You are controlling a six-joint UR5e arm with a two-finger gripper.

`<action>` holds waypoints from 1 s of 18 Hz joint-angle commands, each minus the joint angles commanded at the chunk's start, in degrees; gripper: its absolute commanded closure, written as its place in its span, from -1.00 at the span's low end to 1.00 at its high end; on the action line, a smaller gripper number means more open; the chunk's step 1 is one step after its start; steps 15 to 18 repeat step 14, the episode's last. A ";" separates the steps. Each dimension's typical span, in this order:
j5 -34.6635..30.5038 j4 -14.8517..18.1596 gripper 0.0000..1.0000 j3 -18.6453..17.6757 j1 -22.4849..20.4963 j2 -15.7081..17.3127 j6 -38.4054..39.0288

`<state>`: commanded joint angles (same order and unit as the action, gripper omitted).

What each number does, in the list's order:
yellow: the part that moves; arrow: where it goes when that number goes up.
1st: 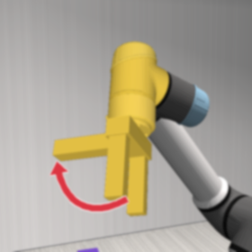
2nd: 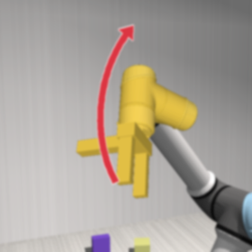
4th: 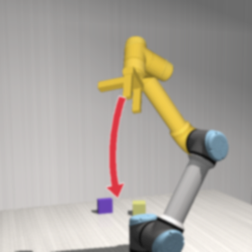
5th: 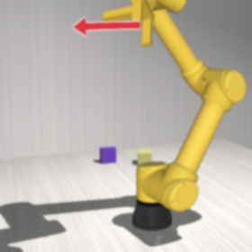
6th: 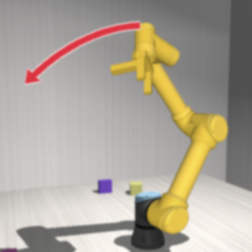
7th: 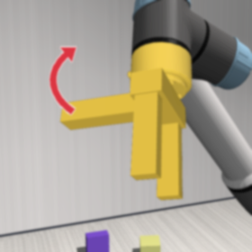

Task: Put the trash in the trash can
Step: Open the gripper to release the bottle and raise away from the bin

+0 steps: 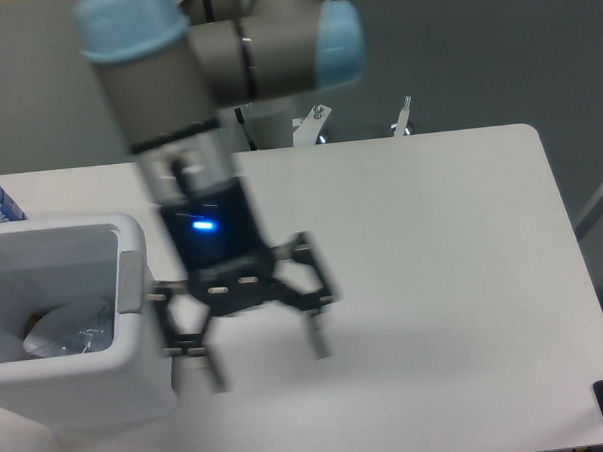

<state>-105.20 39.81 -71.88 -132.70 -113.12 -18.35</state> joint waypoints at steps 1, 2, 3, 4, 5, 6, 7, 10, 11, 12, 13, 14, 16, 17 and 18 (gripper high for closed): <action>-0.26 0.00 -1.00 -1.23 -1.06 0.09 -2.28; -0.44 0.09 -1.00 -1.68 -1.85 0.26 -5.09; -0.44 0.52 -1.00 -2.38 -2.47 1.05 -8.16; -0.27 1.31 -1.00 -4.13 -3.86 2.27 -11.24; 0.08 1.84 -1.00 -5.36 -5.36 3.16 -14.23; 0.17 2.72 -1.00 -6.42 -6.07 4.12 -17.22; 0.17 4.12 -1.00 -7.73 -6.69 5.17 -20.12; 0.35 6.15 -1.00 -12.39 -9.59 8.86 -28.03; 1.13 6.24 -1.00 -13.80 -10.55 10.01 -29.88; 3.14 6.24 -1.00 -14.94 -11.95 10.98 -31.47; 5.08 6.24 -1.00 -15.82 -13.18 11.68 -32.88; 6.40 6.24 -1.00 -16.27 -13.80 12.12 -33.67; 6.40 6.24 -1.00 -16.27 -13.80 12.12 -33.67; 6.40 6.24 -1.00 -16.27 -13.80 12.12 -33.67; 6.40 6.24 -1.00 -16.27 -13.80 12.12 -33.67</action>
